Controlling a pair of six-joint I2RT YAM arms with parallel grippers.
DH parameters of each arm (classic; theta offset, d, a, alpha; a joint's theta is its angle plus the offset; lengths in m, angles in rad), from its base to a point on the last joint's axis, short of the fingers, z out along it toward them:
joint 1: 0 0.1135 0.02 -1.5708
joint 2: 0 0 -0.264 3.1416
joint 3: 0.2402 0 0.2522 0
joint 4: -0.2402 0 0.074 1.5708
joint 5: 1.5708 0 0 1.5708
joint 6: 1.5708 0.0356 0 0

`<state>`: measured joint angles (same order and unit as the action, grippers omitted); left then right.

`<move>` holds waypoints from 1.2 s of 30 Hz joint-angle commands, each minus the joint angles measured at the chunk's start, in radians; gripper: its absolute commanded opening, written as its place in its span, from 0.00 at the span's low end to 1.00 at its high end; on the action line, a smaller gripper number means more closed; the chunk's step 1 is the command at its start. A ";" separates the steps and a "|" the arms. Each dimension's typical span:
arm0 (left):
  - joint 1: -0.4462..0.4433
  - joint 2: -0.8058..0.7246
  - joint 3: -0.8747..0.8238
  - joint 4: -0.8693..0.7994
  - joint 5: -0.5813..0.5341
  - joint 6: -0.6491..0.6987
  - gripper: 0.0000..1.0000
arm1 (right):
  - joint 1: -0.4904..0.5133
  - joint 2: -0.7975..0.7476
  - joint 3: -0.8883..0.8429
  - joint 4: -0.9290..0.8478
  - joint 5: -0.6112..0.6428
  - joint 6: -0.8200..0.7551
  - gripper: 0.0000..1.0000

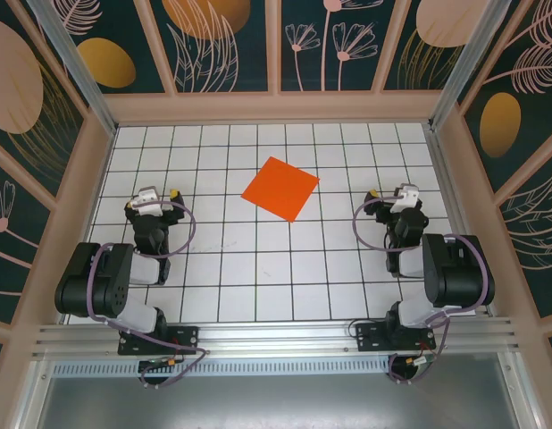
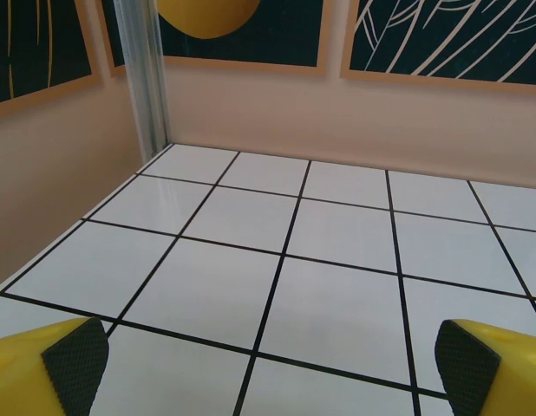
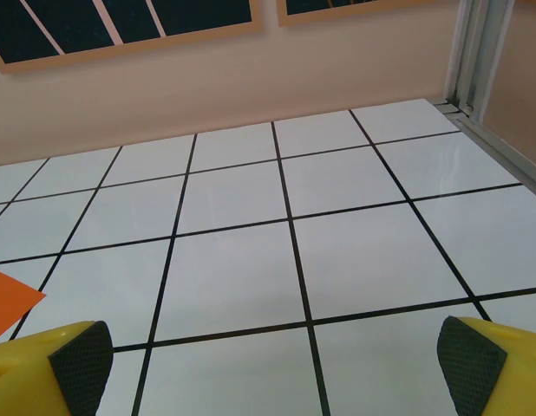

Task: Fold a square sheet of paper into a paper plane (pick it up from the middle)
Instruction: Move the square sheet of paper to the center of the table.

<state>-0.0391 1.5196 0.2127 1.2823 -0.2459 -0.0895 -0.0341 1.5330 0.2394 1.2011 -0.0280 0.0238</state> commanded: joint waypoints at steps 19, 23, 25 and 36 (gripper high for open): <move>0.005 0.004 0.005 0.035 -0.004 0.000 0.98 | -0.010 0.005 0.008 0.019 -0.024 -0.012 0.99; 0.004 -0.014 -0.006 0.043 -0.032 -0.005 0.98 | -0.009 0.005 0.003 0.025 -0.021 -0.013 0.99; 0.006 -0.063 -0.007 0.000 -0.083 -0.028 0.99 | 0.004 -0.025 0.024 -0.029 0.008 -0.015 0.99; 0.006 -0.399 0.255 -0.763 -0.137 -0.262 0.98 | 0.145 -0.097 0.524 -0.908 0.133 0.187 0.99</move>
<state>-0.0391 1.1687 0.3798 0.8040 -0.3820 -0.2409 0.0696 1.4105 0.6426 0.5957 0.0650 0.0990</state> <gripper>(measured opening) 0.985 0.988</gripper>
